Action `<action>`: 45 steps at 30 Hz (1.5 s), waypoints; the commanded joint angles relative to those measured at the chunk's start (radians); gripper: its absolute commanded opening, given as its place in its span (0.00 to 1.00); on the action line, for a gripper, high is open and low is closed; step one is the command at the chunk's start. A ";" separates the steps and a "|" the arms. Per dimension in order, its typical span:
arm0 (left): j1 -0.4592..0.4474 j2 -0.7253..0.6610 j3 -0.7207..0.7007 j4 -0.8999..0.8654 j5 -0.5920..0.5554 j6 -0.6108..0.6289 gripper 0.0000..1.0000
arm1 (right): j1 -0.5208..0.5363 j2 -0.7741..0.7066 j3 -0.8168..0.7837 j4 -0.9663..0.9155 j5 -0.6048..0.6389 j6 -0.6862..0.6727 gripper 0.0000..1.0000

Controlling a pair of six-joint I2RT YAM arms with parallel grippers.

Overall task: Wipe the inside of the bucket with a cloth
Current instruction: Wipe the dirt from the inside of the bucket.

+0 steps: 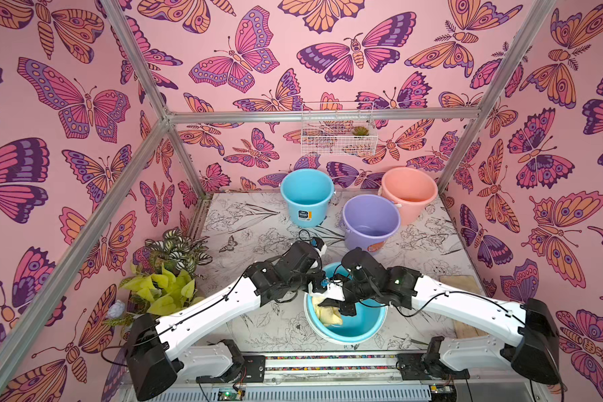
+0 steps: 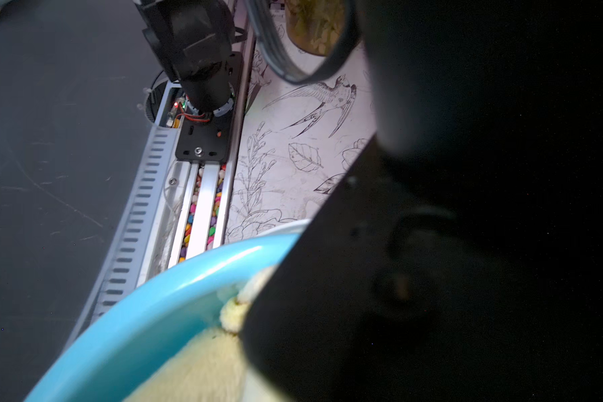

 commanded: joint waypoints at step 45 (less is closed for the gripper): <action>0.069 -0.018 0.050 -0.078 -0.055 -0.130 0.00 | -0.008 -0.108 0.214 -0.845 0.493 -0.092 0.00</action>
